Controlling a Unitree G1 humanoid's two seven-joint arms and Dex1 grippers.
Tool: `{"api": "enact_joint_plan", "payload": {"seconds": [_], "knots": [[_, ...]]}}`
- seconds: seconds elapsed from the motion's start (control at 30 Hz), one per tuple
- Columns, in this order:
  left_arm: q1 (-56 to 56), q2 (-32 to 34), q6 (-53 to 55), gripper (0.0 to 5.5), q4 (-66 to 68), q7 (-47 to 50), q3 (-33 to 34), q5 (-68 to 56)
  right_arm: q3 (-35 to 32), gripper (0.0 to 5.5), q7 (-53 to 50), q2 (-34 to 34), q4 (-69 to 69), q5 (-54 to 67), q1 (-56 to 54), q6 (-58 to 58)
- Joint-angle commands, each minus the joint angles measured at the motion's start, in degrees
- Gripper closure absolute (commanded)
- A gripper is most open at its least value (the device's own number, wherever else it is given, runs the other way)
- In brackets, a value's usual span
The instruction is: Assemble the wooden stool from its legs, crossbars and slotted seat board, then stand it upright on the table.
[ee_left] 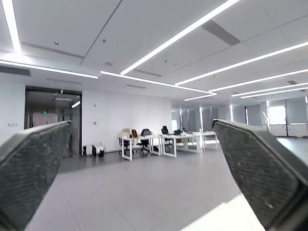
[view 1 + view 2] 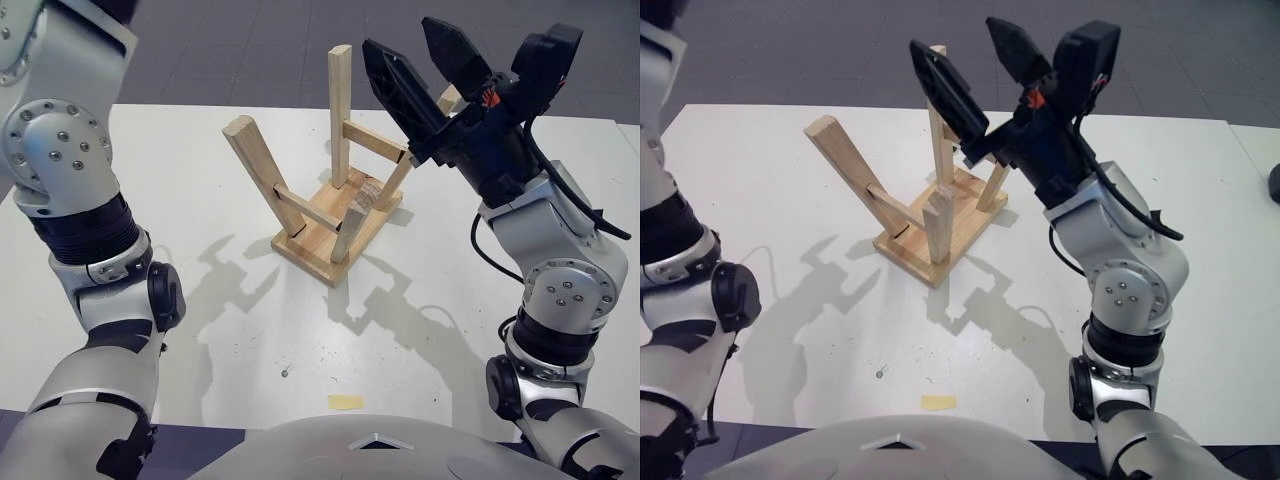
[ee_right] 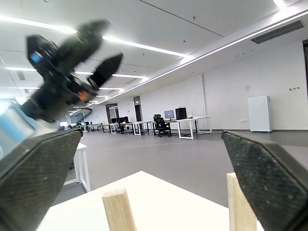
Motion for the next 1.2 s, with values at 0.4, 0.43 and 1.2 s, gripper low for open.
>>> {"api": "enact_joint_plan", "payload": {"seconds": [0.4, 0.43, 1.2], "knots": [[17.61, -8.59, 3.65, 0.13, 0.13, 4.11, -6.19, 5.85, 0.92, 0.10, -3.70, 1.71, -1.76, -1.17, 4.31, -1.00], [17.03, -8.78, 3.25, 0.13, -0.31, 4.65, -5.63, 5.84, 0.26, 0.10, -4.79, 1.98, -1.45, -2.30, 4.77, -1.68], [20.70, 5.70, -5.22, 0.13, 7.66, 4.78, 10.74, 14.08, 3.16, 0.10, 17.11, -14.52, -4.33, 5.29, 35.69, 14.50]]}}
